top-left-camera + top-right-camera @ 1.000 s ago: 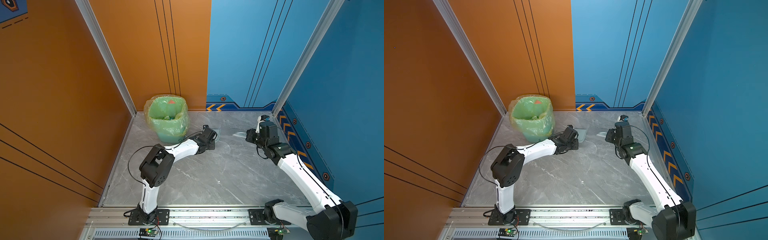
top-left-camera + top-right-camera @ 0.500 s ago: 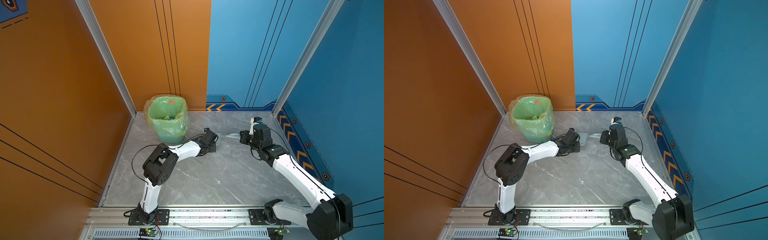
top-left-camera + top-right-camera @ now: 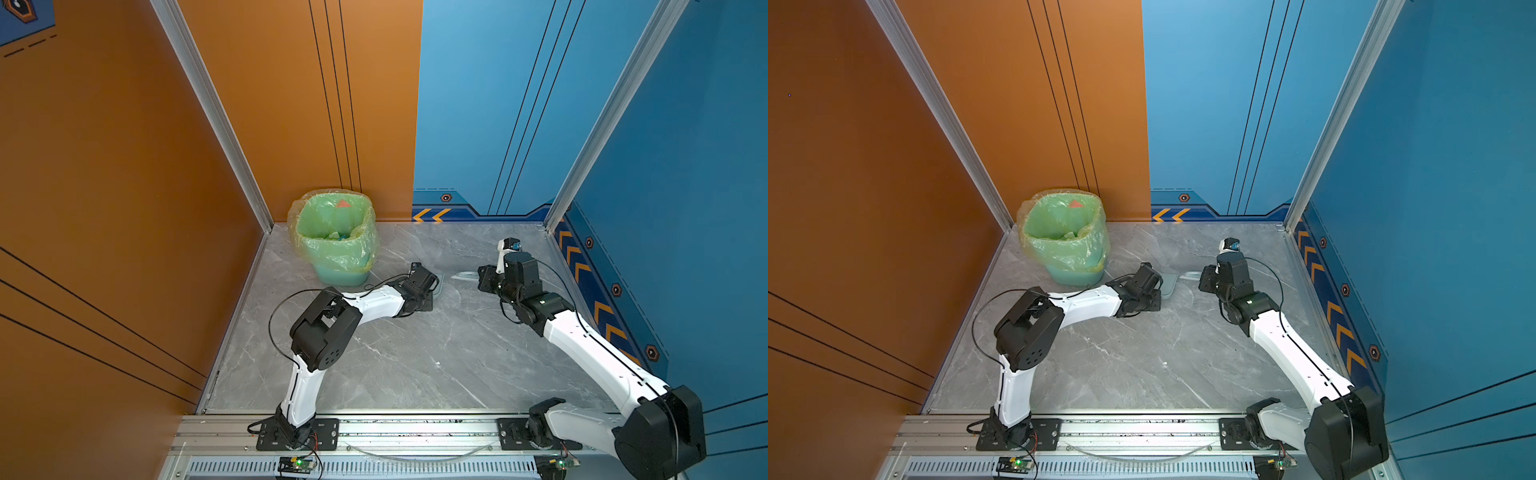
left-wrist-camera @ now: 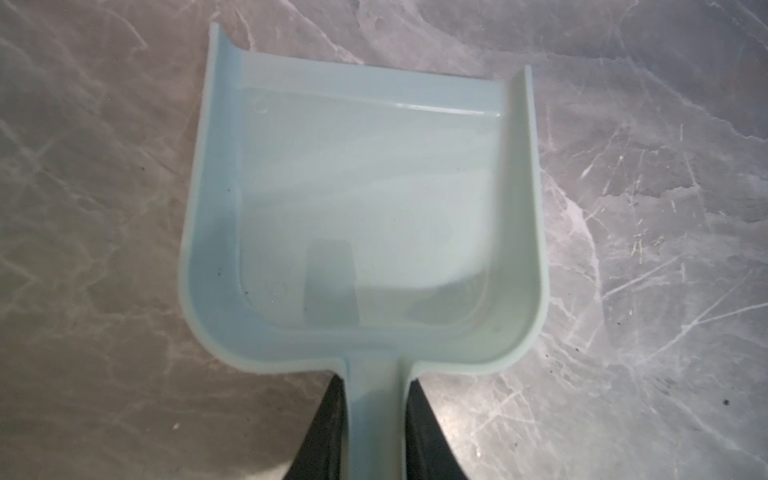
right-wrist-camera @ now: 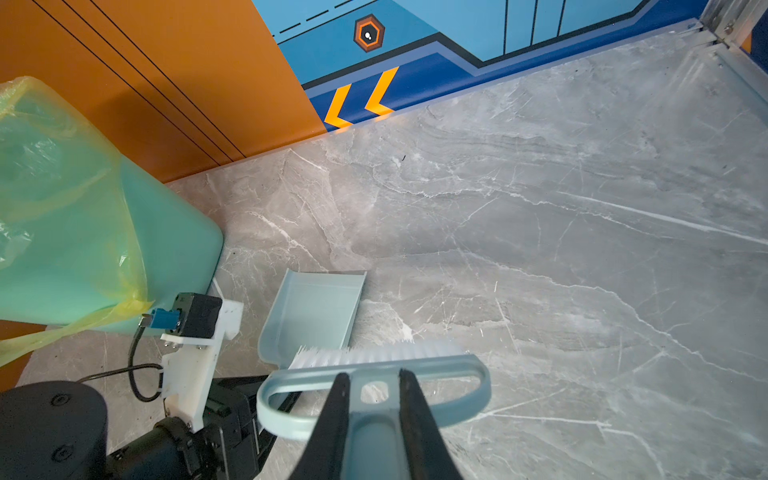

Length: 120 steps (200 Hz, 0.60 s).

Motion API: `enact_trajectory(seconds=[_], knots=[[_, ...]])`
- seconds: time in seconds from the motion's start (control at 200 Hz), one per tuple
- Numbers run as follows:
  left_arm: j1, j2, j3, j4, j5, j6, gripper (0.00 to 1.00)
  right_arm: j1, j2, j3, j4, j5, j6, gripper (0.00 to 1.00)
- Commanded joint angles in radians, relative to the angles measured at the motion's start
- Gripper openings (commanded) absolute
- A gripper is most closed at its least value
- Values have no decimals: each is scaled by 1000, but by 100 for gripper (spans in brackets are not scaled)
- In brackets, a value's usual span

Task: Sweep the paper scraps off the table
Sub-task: 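Release the dustpan with the left gripper while the right brush moves toward it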

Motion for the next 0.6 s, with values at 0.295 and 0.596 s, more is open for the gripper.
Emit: enact_trajectory(seconds=[0.295, 0.596], knots=[[-5, -16, -35, -45, -26, -8, 62, 19, 0, -13, 26, 0, -33, 0], [-5, -137, -122, -30, -36, 7, 98, 27, 21, -1, 37, -8, -85, 0]])
